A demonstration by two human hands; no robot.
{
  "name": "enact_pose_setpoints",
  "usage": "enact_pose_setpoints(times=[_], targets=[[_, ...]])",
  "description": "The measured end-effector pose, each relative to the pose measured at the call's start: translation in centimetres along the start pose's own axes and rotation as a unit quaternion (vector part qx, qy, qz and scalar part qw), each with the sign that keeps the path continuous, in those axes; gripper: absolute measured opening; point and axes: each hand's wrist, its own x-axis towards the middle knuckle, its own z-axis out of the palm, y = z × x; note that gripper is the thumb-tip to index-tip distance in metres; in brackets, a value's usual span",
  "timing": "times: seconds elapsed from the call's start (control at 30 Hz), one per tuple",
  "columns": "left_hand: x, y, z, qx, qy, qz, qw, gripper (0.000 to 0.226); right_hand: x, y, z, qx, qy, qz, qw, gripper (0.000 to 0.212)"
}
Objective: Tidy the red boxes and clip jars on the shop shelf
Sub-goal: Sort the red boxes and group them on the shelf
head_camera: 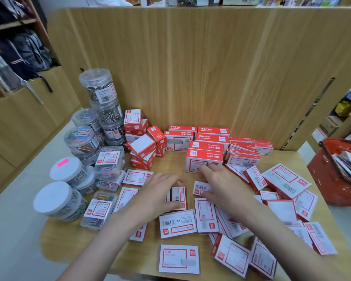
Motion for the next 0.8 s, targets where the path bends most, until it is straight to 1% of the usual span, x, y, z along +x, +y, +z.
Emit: enact_pose_setpoints(times=[0.07, 0.13, 0.2, 0.23, 0.27, 0.3, 0.33, 0.4, 0.43, 0.47, 0.5, 0.53, 0.6, 0.63, 0.67, 0.73, 0.8], targets=[[0.0, 0.3, -0.2, -0.022, 0.018, 0.000, 1.000, 0.052, -0.2, 0.1, 0.1, 0.014, 0.013, -0.007, 1.000, 0.028], [0.0, 0.5, -0.2, -0.037, 0.033, 0.004, 0.999, 0.050, -0.4, 0.4, 0.1, 0.029, 0.031, -0.003, 0.999, 0.023], [0.3, 0.7, -0.1, -0.069, 0.079, 0.004, 0.994, 0.042, -0.6, 1.1, -0.4, 0.084, 0.069, 0.012, 0.994, 0.018], [0.4, 0.8, -0.2, -0.100, 0.113, -0.003, 0.989, 0.039, -0.6, 1.6, -0.8, 0.134, 0.083, 0.025, 0.987, 0.016], [0.5, 0.9, -0.4, -0.140, 0.150, -0.013, 0.979, 0.038, -0.7, 2.0, -1.3, 0.200, 0.089, 0.041, 0.975, 0.016], [0.7, 1.1, -0.5, -0.188, 0.178, -0.027, 0.966, 0.036, -0.8, 2.3, -1.8, 0.280, 0.083, 0.055, 0.955, 0.018], [0.9, 1.3, -0.8, -0.243, 0.193, -0.040, 0.950, 0.033, -1.0, 2.4, -2.4, 0.367, 0.063, 0.061, 0.926, 0.020], [1.4, 2.1, -1.4, -0.365, 0.185, -0.035, 0.912, 0.021, -1.3, 2.4, -2.9, 0.501, 0.011, 0.043, 0.864, 0.020], [1.7, 2.7, -1.6, -0.411, 0.170, -0.019, 0.895, 0.019, -1.4, 2.4, -2.9, 0.537, 0.000, 0.032, 0.843, 0.020], [2.0, 3.2, -1.8, -0.434, 0.155, -0.002, 0.888, 0.019, -1.4, 2.5, -2.8, 0.560, 0.000, 0.026, 0.828, 0.019], [2.3, 3.8, -1.9, -0.441, 0.140, 0.016, 0.886, 0.020, -1.6, 2.7, -3.0, 0.572, 0.009, 0.024, 0.820, 0.018], [2.7, 4.4, -2.0, -0.448, 0.125, 0.034, 0.885, 0.018, -1.6, 3.0, -3.2, 0.568, 0.023, 0.022, 0.822, 0.019], [3.4, 5.5, -2.1, -0.463, 0.106, 0.064, 0.878, 0.019, -2.0, 3.9, -3.8, 0.537, 0.058, 0.021, 0.841, 0.025], [3.8, 6.0, -2.1, -0.458, 0.110, 0.075, 0.879, 0.020, -2.2, 4.5, -4.0, 0.529, 0.073, 0.029, 0.845, 0.027], [4.2, 6.4, -2.0, -0.435, 0.126, 0.084, 0.887, 0.019, -2.4, 5.2, -4.4, 0.526, 0.091, 0.040, 0.845, 0.030], [5.2, 7.2, -1.9, -0.335, 0.180, 0.097, 0.920, 0.019, -2.6, 7.0, -5.0, 0.506, 0.139, 0.068, 0.849, 0.034], [6.4, 7.7, -1.6, -0.181, 0.223, 0.133, 0.948, 0.020, -2.7, 9.5, -5.5, 0.448, 0.202, 0.100, 0.865, 0.034]])
